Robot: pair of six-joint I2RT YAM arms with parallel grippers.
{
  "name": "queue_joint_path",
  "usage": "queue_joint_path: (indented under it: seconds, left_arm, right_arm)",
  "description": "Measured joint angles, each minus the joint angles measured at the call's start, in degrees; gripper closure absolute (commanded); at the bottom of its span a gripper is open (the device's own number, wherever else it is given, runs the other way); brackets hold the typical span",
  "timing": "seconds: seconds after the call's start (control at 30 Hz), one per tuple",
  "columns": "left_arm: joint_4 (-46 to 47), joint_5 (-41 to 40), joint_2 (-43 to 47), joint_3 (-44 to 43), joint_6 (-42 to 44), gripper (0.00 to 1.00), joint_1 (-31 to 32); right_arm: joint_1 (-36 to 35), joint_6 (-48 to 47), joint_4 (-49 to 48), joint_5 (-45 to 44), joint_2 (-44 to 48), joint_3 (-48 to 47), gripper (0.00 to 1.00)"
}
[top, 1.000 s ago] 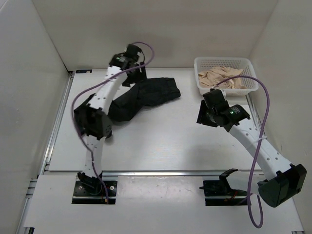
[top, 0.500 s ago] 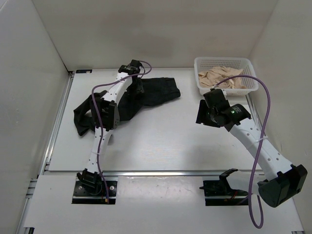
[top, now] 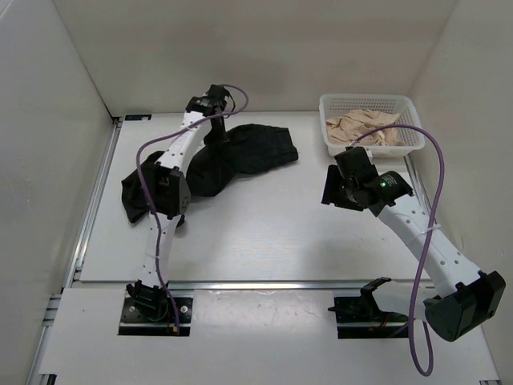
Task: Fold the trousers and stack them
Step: Flatten the trousers out
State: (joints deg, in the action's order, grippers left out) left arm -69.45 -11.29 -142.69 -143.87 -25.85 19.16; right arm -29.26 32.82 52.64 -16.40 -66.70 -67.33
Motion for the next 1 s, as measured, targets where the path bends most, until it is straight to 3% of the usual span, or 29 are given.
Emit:
queue_joint_path:
  seconds: [0.1, 0.23, 0.43, 0.47, 0.5, 0.57, 0.6, 0.7, 0.8, 0.83, 0.9, 0.93, 0.97, 1.0]
  left_arm:
    - [-0.3, 0.3, 10.2, 4.5, 2.1, 0.90, 0.8]
    - [1.4, 1.7, 27.8, 11.8, 3.9, 0.90, 6.0]
    - [5.6, 5.7, 49.7, 34.2, 1.9, 0.90, 27.4]
    - [6.4, 6.9, 51.7, 39.1, 0.7, 0.81, 31.2]
    - [6.5, 8.2, 52.7, 43.4, -0.5, 0.63, 34.4]
    - [6.7, 10.7, 52.9, 50.6, -2.9, 0.08, 39.2]
    - [6.4, 11.7, 52.3, 53.0, -3.8, 0.00, 40.8]
    - [3.7, 10.9, 49.9, 54.7, -6.8, 0.00, 43.5]
    - [1.0, 8.1, 50.1, 51.5, -8.4, 0.42, 42.2]
    - [1.3, 7.1, 50.4, 49.9, -8.3, 0.66, 40.8]
    - [3.4, 6.2, 51.1, 47.8, -7.9, 0.70, 36.8]
    - [4.3, 6.1, 51.3, 47.0, -7.6, 0.63, 34.7]
    - [4.9, 6.1, 50.6, 45.9, -7.1, 0.28, 32.5]
    - [5.0, 6.1, 49.0, 43.8, -6.5, 0.08, 30.4]
  right_arm:
    - [0.0, 0.3, 0.2, 0.1, 0.3, 0.0, 0.21]
    - [0.0, 1.0, 1.0, 0.1, 2.0, -0.1, 0.17]
    - [0.0, 3.4, 3.3, 0.0, 8.1, -0.4, 0.15]
    - [0.0, 3.8, 3.9, -0.1, 9.4, -0.5, 0.13]
    - [0.0, 4.4, 4.5, -0.1, 10.5, -0.6, 0.13]
    - [0.0, 5.1, 5.4, -0.2, 12.3, -0.7, 0.12]
    - [0.0, 5.5, 5.9, -0.2, 13.0, -0.7, 0.12]
    - [0.0, 6.0, 6.9, -0.2, 13.5, -0.7, 0.10]
    - [0.0, 5.7, 7.3, 0.1, 11.8, -0.7, 0.10]
    - [0.0, 5.6, 7.3, 0.3, 10.9, -0.7, 0.10]
    - [0.0, 5.5, 7.3, 0.5, 9.1, -0.7, 0.10]
    - [0.0, 5.5, 7.3, 0.4, 8.6, -0.7, 0.10]
    - [0.0, 5.4, 7.3, 0.4, 8.5, -0.7, 0.10]
    - [0.0, 5.4, 7.3, 0.4, 8.6, -0.7, 0.10]
